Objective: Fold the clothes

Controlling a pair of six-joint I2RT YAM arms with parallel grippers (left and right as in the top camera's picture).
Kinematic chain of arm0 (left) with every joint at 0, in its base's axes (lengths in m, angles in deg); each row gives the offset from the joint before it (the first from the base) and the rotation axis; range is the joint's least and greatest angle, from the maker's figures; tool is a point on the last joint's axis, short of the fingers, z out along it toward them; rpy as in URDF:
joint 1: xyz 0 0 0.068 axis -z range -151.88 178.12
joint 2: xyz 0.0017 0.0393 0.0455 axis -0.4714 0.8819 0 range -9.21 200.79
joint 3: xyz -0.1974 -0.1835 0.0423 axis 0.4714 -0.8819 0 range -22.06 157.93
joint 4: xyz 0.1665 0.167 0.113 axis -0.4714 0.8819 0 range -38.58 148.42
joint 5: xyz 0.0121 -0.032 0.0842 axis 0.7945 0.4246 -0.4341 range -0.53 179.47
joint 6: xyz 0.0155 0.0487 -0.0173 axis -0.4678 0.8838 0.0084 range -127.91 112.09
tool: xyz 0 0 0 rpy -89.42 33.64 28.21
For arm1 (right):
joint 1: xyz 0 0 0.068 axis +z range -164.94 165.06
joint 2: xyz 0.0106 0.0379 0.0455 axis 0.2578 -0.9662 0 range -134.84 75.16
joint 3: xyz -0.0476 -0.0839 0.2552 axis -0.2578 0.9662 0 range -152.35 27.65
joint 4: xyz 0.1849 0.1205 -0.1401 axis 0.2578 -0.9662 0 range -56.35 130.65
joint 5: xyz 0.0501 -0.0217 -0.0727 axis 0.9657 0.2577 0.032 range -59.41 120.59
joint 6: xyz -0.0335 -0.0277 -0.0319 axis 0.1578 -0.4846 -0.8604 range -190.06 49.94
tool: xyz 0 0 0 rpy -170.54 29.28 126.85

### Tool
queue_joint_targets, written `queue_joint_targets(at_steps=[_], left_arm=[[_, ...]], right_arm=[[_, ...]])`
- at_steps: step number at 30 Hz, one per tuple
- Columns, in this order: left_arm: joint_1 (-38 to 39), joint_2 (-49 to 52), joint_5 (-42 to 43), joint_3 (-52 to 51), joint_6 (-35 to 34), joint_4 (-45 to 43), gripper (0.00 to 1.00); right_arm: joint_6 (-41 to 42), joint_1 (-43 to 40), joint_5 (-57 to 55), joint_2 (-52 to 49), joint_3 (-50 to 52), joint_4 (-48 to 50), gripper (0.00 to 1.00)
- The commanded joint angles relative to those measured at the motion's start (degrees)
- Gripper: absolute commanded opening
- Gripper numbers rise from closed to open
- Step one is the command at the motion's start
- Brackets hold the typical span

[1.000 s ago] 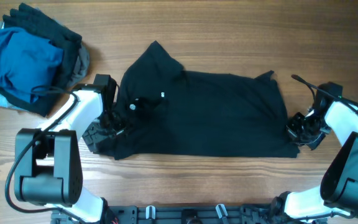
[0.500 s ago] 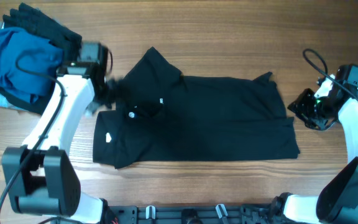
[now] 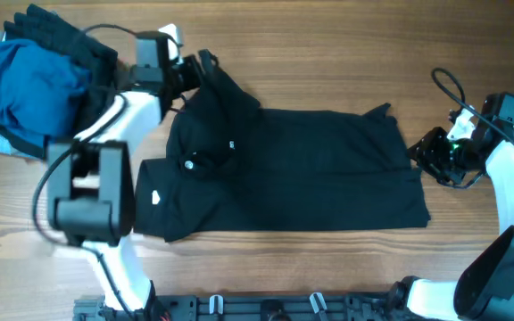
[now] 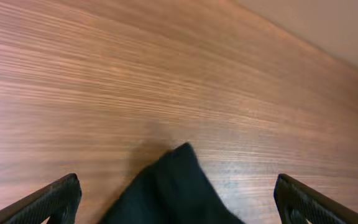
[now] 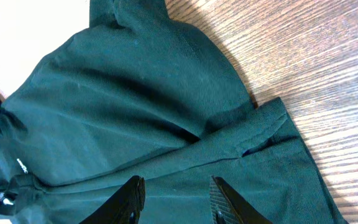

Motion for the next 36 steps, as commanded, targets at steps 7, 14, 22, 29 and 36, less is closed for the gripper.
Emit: queue_joint_targets(at_steps=[7, 14, 22, 29, 36], left_arm=[[5.66, 9.49, -4.63, 0.15, 1.27, -0.96, 0.54], [3.89, 4.55, -4.61, 0.50, 1.20, -1.84, 0.04], [4.42, 0.46, -4.55, 0.50, 0.59, 9.42, 0.04], [4.63, 0.46, -4.11, 0.50, -2.01, 27.30, 0.04], [4.63, 0.46, -4.11, 0.48, -1.99, 32.76, 0.04]], right_arm=[[-0.96, 0.26, 1.33, 0.61, -0.74, 0.48, 0.39], [-0.50, 1.75, 1.33, 0.11, -0.72, 12.20, 0.38], [-0.57, 11.61, -3.74, -4.61, -0.63, 25.70, 0.44], [0.46, 13.33, -10.14, -14.38, -0.63, 31.52, 0.45], [2.51, 13.38, -10.12, -19.50, -0.63, 40.30, 0.45]])
